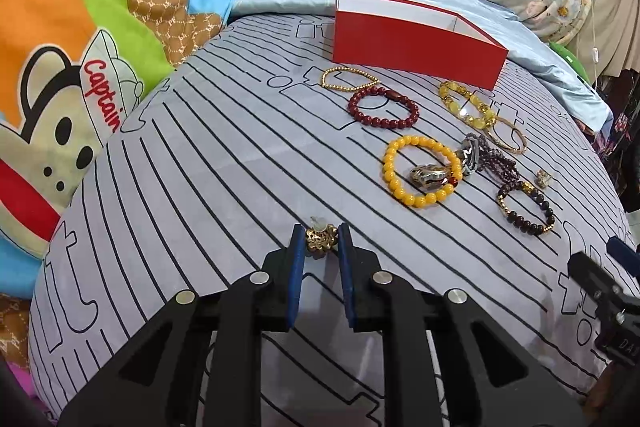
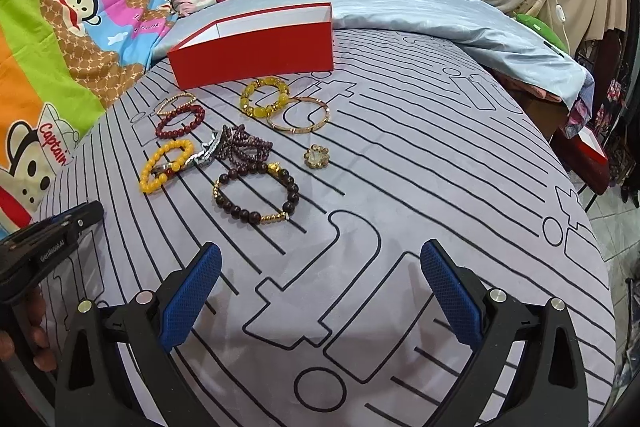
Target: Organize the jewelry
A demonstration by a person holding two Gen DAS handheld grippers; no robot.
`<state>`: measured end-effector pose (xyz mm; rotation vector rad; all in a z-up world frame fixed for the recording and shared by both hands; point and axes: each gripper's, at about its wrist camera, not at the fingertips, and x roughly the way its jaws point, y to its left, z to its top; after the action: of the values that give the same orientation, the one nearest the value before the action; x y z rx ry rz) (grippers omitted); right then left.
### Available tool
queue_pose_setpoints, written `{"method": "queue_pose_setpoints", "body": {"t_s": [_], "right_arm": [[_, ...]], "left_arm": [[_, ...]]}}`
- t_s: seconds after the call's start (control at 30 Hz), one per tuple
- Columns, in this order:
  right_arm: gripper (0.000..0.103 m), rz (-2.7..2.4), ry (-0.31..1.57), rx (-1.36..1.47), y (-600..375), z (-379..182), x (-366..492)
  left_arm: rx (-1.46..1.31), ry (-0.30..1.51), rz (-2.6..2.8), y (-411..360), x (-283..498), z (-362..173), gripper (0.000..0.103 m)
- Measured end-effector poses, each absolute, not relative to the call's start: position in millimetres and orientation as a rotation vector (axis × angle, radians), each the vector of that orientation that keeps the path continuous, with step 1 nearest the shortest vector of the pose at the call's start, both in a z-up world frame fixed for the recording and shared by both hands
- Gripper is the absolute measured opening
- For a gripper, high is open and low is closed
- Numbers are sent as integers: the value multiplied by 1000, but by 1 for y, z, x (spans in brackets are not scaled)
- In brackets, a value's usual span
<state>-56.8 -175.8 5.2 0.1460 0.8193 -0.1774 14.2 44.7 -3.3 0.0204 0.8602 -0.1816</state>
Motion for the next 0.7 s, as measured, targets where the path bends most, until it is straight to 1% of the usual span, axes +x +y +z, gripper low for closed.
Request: {"method": "queue_pose_setpoints", "body": {"t_s": [0.23, 0.5, 0.7], "right_arm": [[95, -184, 798, 145, -184, 21, -29], [73, -176, 845, 158, -185, 11, -3], [68, -179, 861, 182, -191, 5, 3]], "left_arm": [[56, 839, -194, 27, 14, 1, 16], [63, 829, -189, 11, 22, 3, 16], [62, 840, -192, 8, 27, -2, 16]]}}
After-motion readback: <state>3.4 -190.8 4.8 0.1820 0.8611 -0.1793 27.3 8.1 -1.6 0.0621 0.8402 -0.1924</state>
